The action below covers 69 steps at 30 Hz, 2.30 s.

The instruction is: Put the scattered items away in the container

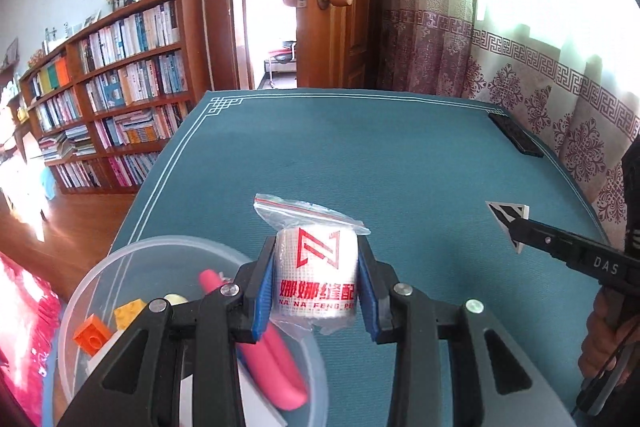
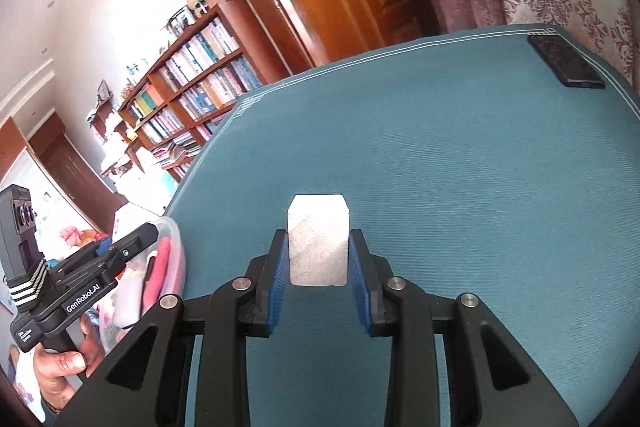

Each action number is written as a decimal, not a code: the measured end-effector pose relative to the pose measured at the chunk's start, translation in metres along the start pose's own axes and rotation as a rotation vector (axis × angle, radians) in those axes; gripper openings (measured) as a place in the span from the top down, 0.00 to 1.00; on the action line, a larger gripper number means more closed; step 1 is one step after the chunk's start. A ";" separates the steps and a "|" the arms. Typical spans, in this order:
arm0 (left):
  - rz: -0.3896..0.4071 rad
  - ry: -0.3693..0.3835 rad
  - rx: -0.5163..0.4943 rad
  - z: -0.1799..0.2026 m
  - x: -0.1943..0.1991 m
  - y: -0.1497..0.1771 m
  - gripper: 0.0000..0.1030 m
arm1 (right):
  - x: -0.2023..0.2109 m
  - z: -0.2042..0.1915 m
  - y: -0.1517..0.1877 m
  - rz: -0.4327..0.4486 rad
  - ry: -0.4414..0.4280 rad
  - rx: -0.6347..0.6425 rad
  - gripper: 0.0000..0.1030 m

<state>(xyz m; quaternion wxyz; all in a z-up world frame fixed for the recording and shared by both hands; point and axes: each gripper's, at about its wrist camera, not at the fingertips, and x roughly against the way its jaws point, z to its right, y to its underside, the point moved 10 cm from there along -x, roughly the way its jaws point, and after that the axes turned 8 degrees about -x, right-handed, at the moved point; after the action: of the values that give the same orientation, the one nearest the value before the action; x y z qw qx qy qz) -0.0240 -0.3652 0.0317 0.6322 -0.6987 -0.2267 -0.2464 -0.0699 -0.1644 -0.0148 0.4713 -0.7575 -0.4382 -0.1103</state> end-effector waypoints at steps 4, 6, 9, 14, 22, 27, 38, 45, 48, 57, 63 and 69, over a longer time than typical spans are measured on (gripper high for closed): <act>-0.001 -0.005 0.066 -0.034 0.013 0.014 0.61 | -0.008 -0.051 0.016 -0.023 -0.073 0.042 0.69; -0.001 -0.014 0.090 -0.049 0.019 0.021 0.61 | -0.012 -0.076 0.027 -0.036 -0.105 0.072 0.69; -0.008 -0.017 0.125 -0.068 0.027 0.035 0.61 | -0.019 -0.111 0.043 -0.057 -0.137 0.129 0.69; -0.034 0.004 0.152 -0.082 0.030 0.058 0.61 | -0.034 -0.148 0.064 -0.070 -0.135 0.214 0.69; -0.051 0.015 0.175 -0.098 0.034 0.079 0.60 | -0.056 -0.184 0.083 -0.106 -0.152 0.254 0.69; -0.069 0.042 0.192 -0.101 0.035 0.095 0.60 | -0.071 -0.202 0.086 -0.113 -0.154 0.297 0.69; -0.060 0.056 0.201 -0.105 0.043 0.107 0.21 | -0.091 -0.210 0.095 -0.115 -0.104 0.341 0.68; -0.057 0.035 0.190 -0.108 0.047 0.111 0.20 | -0.073 -0.203 0.086 -0.068 -0.136 0.284 0.51; -0.050 -0.012 0.157 -0.107 0.050 0.110 0.17 | -0.063 -0.196 0.084 -0.045 -0.121 0.272 0.48; 0.024 -0.204 0.060 -0.111 0.075 0.099 0.00 | -0.034 -0.173 0.103 0.020 0.024 0.357 0.23; 0.028 -0.274 0.046 -0.112 0.083 0.100 0.00 | -0.012 -0.162 0.109 0.079 0.136 0.361 0.17; 0.061 -0.308 0.115 -0.120 0.104 0.104 0.00 | 0.013 -0.144 0.107 0.119 0.236 0.319 0.17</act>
<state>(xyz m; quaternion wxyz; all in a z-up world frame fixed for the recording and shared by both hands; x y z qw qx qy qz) 0.1145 -0.4945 0.0267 0.6360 -0.6974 -0.3135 -0.1040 0.0554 -0.2925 0.0033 0.6390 -0.6795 -0.3464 -0.0994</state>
